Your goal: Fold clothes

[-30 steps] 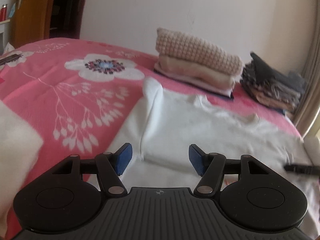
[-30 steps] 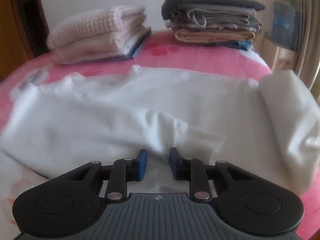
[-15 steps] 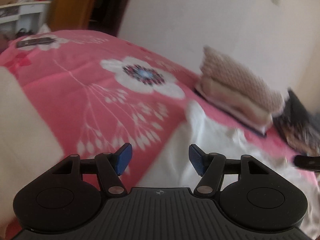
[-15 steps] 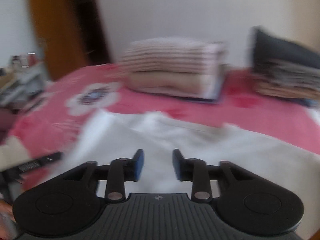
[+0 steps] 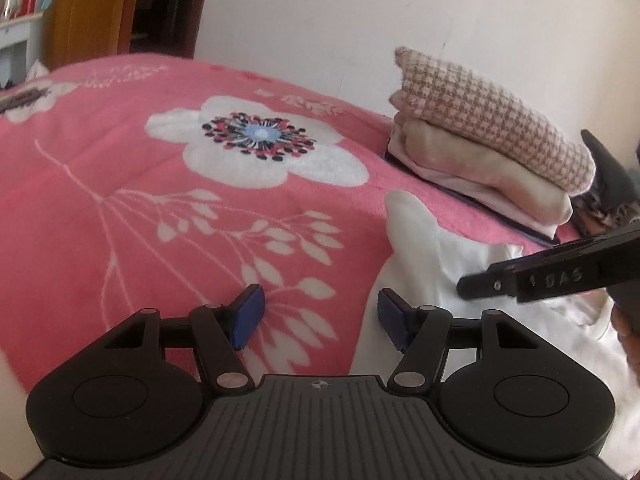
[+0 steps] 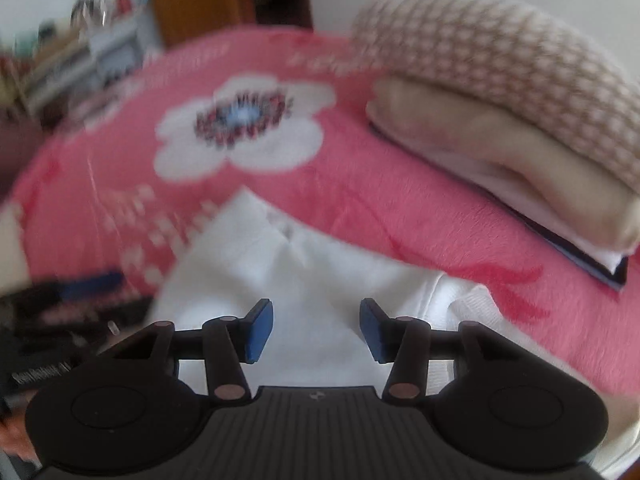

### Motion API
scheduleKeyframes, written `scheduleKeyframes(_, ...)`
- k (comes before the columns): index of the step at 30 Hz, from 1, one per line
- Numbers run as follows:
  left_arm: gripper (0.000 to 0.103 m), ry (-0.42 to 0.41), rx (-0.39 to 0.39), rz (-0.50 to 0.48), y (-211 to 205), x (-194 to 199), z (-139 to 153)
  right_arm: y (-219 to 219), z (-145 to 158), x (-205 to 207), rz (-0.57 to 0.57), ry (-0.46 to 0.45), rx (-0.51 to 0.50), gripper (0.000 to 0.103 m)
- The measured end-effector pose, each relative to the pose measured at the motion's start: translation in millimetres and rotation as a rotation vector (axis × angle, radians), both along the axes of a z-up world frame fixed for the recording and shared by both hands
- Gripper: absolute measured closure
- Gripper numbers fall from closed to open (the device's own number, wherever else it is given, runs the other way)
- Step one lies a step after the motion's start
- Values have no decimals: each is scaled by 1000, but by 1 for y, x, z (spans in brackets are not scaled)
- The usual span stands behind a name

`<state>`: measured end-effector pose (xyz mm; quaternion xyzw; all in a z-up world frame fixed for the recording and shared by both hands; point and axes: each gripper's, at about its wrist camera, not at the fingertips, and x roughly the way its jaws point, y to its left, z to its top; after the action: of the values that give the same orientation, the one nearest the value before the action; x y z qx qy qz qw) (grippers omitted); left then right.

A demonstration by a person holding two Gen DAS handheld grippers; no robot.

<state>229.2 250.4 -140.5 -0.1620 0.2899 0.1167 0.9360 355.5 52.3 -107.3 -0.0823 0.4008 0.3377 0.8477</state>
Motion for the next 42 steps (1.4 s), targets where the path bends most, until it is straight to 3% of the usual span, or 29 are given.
scheduleKeyframes(2, 40, -19, 4, 5, 0, -2, -3, 2, -2, -3, 9, -14, -18, 70)
scheduleKeyframes(3, 40, -28, 3, 10, 0, -4, -3, 4, -4, -5, 14, -21, -27, 91)
scheduleKeyframes(4, 40, -35, -3, 15, 1, -5, -4, 5, -5, -6, 19, -27, -36, 100)
scheduleKeyframes(5, 40, -41, -11, 22, 2, -5, -4, 6, -6, -8, 24, -34, -45, 101)
scheduleKeyframes(7, 40, -50, -25, 35, 5, -4, -5, 8, -8, -11, 33, -48, -63, 102)
scheduleKeyframes(14, 40, -47, 6, 41, 0, -3, -7, -9, -28, -6, -98, -4, -49, 101)
scheduleKeyframes(17, 40, -54, 1, 43, 1, -4, -8, -12, -16, -1, -170, -23, -44, 86)
scheduleKeyframes(19, 40, -61, -1, 45, 1, -5, -9, -15, -4, 1, -219, -50, -29, 84)
scheduleKeyframes(21, 40, -65, 0, 48, 1, -5, -9, -13, 12, 1, -194, -55, 46, 84)
scheduleKeyframes(24, 42, -68, 2, 61, 1, -6, -9, 15, 24, 0, -45, 4, 129, 84)
scheduleKeyframes(27, 46, -81, -18, 89, 5, -9, -11, 55, 7, 8, 50, 60, 80, 87)
scheduleKeyframes(29, 51, -93, -39, 115, 10, -11, -12, 74, -15, 25, -8, 36, -29, 90)
scheduleKeyframes(30, 52, -99, -51, 125, 12, -13, -12, 78, -22, 34, -52, 30, -47, 103)
scheduleKeyframes(33, 52, -110, -70, 130, 15, -14, -13, 64, -25, 66, -237, 38, 20, 101)
scheduleKeyframes(36, 52, -110, -67, 129, 15, -14, -13, 28, -12, 76, -356, 92, 170, 100)
scheduleKeyframes(40, 51, -120, -57, 138, 13, -16, -10, -15, 14, 46, -292, 125, 194, 99)
scheduleKeyframes(42, 40, -143, -10, 169, 8, -21, -1, -33, 22, 24, -249, 139, 175, 99)
